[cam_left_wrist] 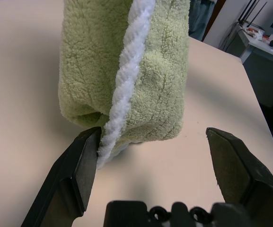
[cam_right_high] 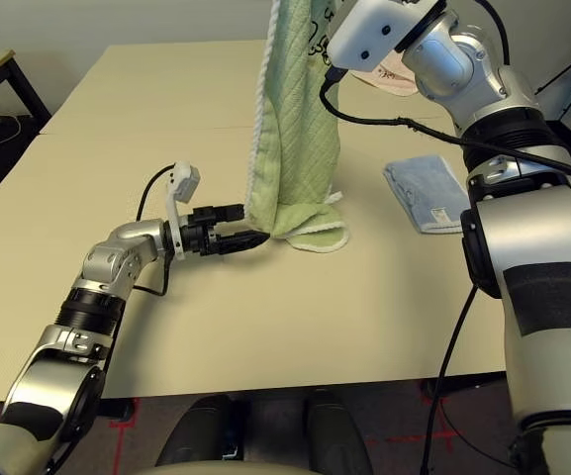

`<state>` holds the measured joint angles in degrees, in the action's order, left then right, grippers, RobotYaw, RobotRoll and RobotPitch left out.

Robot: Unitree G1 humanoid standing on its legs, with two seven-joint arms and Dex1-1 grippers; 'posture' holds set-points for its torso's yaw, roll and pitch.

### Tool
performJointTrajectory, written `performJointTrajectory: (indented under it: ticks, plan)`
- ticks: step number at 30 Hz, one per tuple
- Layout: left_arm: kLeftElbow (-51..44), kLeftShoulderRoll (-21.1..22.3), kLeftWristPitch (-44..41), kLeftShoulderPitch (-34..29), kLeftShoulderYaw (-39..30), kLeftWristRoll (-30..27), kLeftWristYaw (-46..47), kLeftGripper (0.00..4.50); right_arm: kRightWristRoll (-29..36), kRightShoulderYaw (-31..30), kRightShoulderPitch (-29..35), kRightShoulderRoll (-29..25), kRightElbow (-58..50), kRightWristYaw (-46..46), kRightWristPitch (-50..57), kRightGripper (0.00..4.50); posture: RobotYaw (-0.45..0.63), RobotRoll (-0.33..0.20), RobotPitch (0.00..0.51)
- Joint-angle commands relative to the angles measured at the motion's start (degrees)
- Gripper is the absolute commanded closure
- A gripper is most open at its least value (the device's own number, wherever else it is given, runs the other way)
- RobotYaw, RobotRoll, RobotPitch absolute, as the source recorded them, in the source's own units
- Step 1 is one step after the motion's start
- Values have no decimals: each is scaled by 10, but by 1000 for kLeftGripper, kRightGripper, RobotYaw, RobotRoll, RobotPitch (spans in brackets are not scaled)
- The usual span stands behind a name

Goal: Fold the towel and set it aside.

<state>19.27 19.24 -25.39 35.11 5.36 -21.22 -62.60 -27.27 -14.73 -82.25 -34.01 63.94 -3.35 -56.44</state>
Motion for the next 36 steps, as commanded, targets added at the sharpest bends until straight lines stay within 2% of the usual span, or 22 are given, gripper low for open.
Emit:
performJointTrajectory:
  ticks: [1,23,28,31,33,36]
  plan:
    - [-8,3,4,-4,2,5,5,0,8,16,-20,-1,10,-6,9,4483,94,0,67]
    - [17,-34,34,20,7,14,26,0,25,40,-52,9,23,-17,43,4483,100,0,67]
    - [100,-58,131,58,-13,57,105,0,28,39,-48,17,20,-11,36,4483,110,0,69]
    - [141,-63,161,78,-13,69,114,0,29,39,-46,20,20,-8,35,4483,110,0,69]
    - [143,-67,149,82,-12,59,98,0,30,40,-45,21,22,-6,37,4483,112,0,69]
    - [103,-62,88,68,2,33,45,0,31,38,-42,22,25,1,44,4483,112,0,69]
